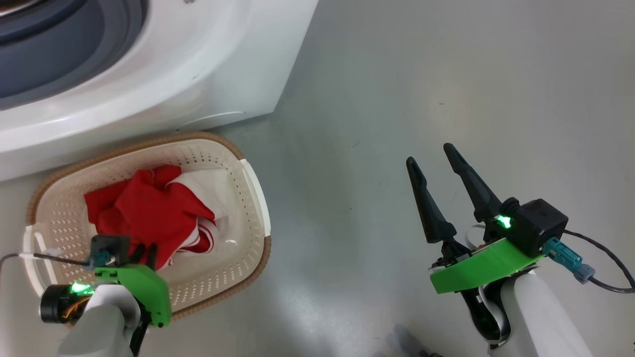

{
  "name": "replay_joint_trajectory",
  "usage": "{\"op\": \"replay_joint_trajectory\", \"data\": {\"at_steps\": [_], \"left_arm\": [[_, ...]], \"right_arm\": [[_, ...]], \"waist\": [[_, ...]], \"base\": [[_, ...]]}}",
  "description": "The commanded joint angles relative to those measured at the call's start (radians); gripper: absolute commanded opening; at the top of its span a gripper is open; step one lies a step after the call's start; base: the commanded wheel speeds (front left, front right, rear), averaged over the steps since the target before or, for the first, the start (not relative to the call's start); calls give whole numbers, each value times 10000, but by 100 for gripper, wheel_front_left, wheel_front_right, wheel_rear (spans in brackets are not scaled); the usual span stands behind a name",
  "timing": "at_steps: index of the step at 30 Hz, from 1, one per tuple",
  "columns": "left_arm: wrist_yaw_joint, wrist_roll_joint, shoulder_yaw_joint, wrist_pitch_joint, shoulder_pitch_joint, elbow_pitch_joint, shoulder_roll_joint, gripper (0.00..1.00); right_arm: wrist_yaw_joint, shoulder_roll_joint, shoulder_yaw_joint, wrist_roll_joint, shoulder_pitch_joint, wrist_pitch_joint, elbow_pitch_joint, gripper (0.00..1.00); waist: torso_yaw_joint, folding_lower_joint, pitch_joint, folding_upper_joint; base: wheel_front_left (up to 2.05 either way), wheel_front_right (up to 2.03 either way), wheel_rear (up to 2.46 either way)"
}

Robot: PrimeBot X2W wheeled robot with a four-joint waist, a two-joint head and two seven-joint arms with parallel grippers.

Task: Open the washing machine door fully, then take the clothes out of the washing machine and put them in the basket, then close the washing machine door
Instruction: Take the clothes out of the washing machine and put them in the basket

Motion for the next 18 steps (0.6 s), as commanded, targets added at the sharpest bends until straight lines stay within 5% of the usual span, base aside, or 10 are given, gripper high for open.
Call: {"op": "replay_joint_trajectory", "data": {"at_steps": [1,18], "left_arm": [[-32,-154,166,-73,-28,1,263,100],[-30,-1284,505,-137,759,-1054,129,100]], "right_arm": [[16,58,181,118,23,-118,-216,100],[16,-204,195,-84,444,-118,252,100]], "waist": [[61,0,-86,0],[736,0,-1577,0]], "base": [[0,0,0],[0,0,0]]}}
